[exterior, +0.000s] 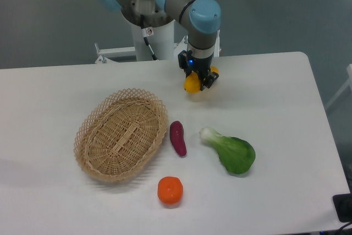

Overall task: Place the mango on the table
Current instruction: 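Carry the held mango toward the open table area beside the basket, then lower the mango onto the table surface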

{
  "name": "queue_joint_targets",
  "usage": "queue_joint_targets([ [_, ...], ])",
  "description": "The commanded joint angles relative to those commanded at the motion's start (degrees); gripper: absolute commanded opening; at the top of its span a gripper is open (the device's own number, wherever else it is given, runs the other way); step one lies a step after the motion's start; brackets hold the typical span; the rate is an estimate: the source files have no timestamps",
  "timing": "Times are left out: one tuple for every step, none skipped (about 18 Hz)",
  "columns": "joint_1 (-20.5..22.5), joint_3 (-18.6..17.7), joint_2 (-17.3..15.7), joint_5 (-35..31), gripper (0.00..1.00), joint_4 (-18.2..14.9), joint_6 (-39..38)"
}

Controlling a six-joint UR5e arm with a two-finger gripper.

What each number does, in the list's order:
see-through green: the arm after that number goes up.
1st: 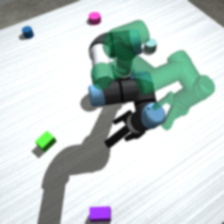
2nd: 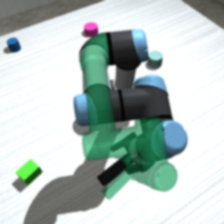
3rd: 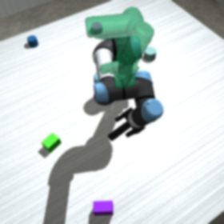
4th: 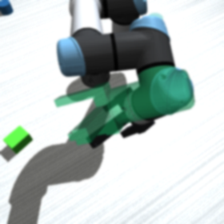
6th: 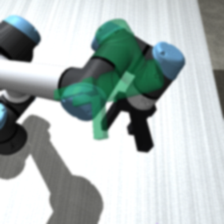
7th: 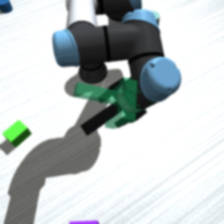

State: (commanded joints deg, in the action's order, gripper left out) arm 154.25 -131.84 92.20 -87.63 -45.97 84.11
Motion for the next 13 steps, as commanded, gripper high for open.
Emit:
queue_joint_targets([
  [0.00,0.09,0.26,0.00,0.49,0.00,0.00],
  [0.00,0.17,0.44,0.00,0.49,0.09,0.00],
  [0.00,0.18,0.79,-0.09,0.50,0.09,0.00],
  [0.00,0.26,0.97,0.00,0.51,0.09,0.00],
  [0.00,0.18,0.97,-0.09,0.54,0.09,0.00],
  [0.00,0.26,0.97,0.00,0.58,0.09,0.00],
  [0.00,0.26,0.97,0.00,0.67,0.09,0.00],
  [0.00,0.35,0.97,0.00,0.89,0.00,0.00],
  [-0.09,0.26,0.97,0.00,1.00,0.00,-0.09],
  [-0.09,0.35,0.97,0.00,1.00,0.00,-0.09],
  [-0.09,0.35,0.88,0.00,1.00,0.00,-0.09],
  [0.00,0.35,0.79,0.00,1.00,0.00,-0.17],
  [0.00,0.53,0.53,0.00,1.00,0.00,-0.18],
])
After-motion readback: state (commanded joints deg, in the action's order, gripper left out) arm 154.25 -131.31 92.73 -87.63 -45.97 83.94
